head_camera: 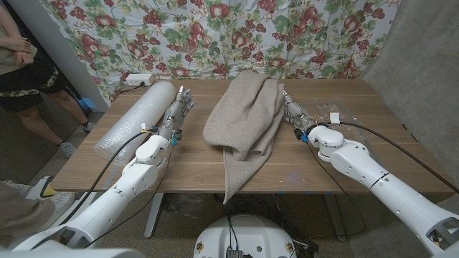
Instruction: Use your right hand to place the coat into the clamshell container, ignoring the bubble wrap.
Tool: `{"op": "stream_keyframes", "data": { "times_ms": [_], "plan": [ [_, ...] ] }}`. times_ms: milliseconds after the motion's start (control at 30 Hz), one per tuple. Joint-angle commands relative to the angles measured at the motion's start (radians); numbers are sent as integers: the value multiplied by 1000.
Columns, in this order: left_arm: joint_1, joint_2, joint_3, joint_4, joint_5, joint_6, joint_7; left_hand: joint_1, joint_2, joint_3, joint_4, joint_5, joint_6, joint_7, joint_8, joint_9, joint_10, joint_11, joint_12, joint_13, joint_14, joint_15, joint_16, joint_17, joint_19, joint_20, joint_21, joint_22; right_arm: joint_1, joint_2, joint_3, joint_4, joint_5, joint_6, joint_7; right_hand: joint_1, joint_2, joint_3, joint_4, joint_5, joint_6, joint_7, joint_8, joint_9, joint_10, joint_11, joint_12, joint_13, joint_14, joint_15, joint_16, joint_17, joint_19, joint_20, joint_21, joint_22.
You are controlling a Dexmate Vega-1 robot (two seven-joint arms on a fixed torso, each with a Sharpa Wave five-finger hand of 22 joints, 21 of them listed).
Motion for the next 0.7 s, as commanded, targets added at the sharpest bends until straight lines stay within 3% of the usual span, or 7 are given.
{"op": "stream_keyframes", "data": {
  "times_ms": [33, 433, 567, 700],
  "plan": [
    [-1, 4, 1, -1, -2, -1, -14, 7, 1, -1, -5, 4, 12, 0, 0, 5, 10, 1, 4, 6, -6, -53, 6, 4, -1, -50, 6, 4, 0, -2, -18, -45, -20, -67, -49, -3, -18, -11, 0, 11, -23, 99, 0, 1, 9, 4, 2, 3, -1, 5, -2, 3, 12, 3, -6, 3],
    [-9, 8, 5, 6, -11, 1, -42, 10, 3, 1, -7, 3, 27, 9, 5, 5, 14, 2, 5, 6, -7, -53, 6, 3, -2, -50, 6, 4, 26, -8, -45, -86, -56, -146, -81, -5, -29, -6, -7, 20, -33, 100, 6, 2, 31, 4, 5, 5, -2, 6, -4, 2, 19, 3, -8, 2],
    [-12, 5, 7, 11, -12, 0, -48, 10, 3, 1, -8, 2, 48, 11, 12, 5, 20, 2, 7, 6, -7, -53, 7, 3, -2, -50, 6, 4, 33, -5, -52, -97, -67, -168, -93, 5, -29, 0, -14, 21, -40, 100, 8, 2, 31, 5, 5, 5, 1, 6, -3, 2, 67, -9, 1, -1],
    [-17, 4, 9, 17, -12, -2, -54, 10, 3, 1, -8, 2, 53, 13, 13, 5, 21, 2, 7, 6, -7, -53, 6, 3, -2, -50, 6, 4, 43, -3, -60, -102, -72, -187, -91, 11, -28, 4, -17, 15, -44, 100, 10, 2, 32, 5, 5, 6, 5, 7, -4, 2, 93, 2, -9, -3]
  ]
}}
